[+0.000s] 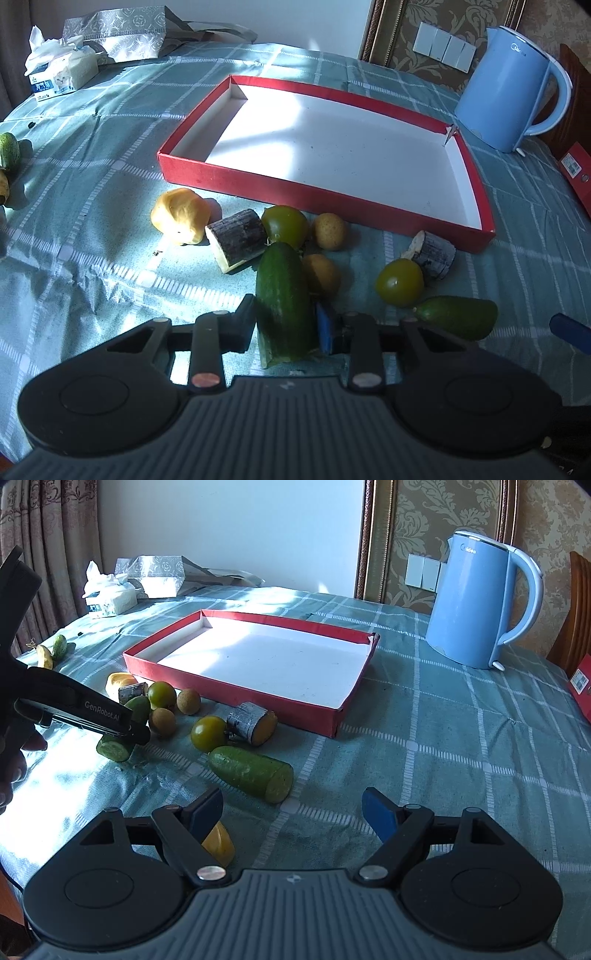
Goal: Organize fruits
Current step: 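Lift the cucumber with the left gripper while the right gripper grasps the yellow jackfruit chunk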
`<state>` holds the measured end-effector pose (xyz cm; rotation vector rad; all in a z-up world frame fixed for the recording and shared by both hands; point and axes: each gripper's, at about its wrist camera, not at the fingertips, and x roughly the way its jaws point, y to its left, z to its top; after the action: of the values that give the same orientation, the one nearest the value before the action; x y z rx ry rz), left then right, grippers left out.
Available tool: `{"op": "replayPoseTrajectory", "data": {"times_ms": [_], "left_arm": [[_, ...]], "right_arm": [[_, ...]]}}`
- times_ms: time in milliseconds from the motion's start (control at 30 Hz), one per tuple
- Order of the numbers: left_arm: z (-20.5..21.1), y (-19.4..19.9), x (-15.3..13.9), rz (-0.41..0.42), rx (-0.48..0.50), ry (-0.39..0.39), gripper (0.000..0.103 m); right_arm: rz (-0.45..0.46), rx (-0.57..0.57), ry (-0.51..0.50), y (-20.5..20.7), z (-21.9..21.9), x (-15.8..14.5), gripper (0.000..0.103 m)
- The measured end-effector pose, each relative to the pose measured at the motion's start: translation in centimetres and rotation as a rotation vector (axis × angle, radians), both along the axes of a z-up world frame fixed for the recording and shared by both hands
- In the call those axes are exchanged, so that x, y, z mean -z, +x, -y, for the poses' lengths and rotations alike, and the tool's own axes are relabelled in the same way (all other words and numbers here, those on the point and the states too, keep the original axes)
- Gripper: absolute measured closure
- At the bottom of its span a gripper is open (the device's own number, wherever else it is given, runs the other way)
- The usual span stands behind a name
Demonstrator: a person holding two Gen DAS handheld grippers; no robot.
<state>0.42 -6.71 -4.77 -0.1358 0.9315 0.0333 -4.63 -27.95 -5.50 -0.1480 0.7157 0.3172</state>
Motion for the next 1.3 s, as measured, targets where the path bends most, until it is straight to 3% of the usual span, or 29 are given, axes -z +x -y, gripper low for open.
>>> {"op": "replayPoseTrajectory", "data": {"times_ms": [367, 567, 833, 1033, 1300], "left_arm": [[-0.7, -0.8, -0.7, 0.041, 0.043, 0.039, 0.074], [-1.0, -1.1, -1.1, 0.06, 0.05, 0.028, 0.074], [-2.0, -1.5, -1.8, 0.071, 0.038, 0.023, 0.074], [-2.8, -1.5, -2.5, 0.086, 0.029, 0.032, 0.074], [-3.7, -1.5, -3.8, 0.112, 0.03, 0.029, 0.074]], "right_arm": [[-0.027, -0.119, -0.022, -0.5, -1.8, 0.4, 0.023], [-0.039, -0.127, -0.026, -0.5, -2.4, 0.7, 0.033], [-0.047, -0.157, -0.044, -0.7, -3.1, 0.9, 0.035], [-0.074, -0.197, -0.061, -0.6, -3.9, 1.3, 0.047], [-0.117, -0.236, -0.066, -0.6, -4.9, 1.6, 0.049]]}}
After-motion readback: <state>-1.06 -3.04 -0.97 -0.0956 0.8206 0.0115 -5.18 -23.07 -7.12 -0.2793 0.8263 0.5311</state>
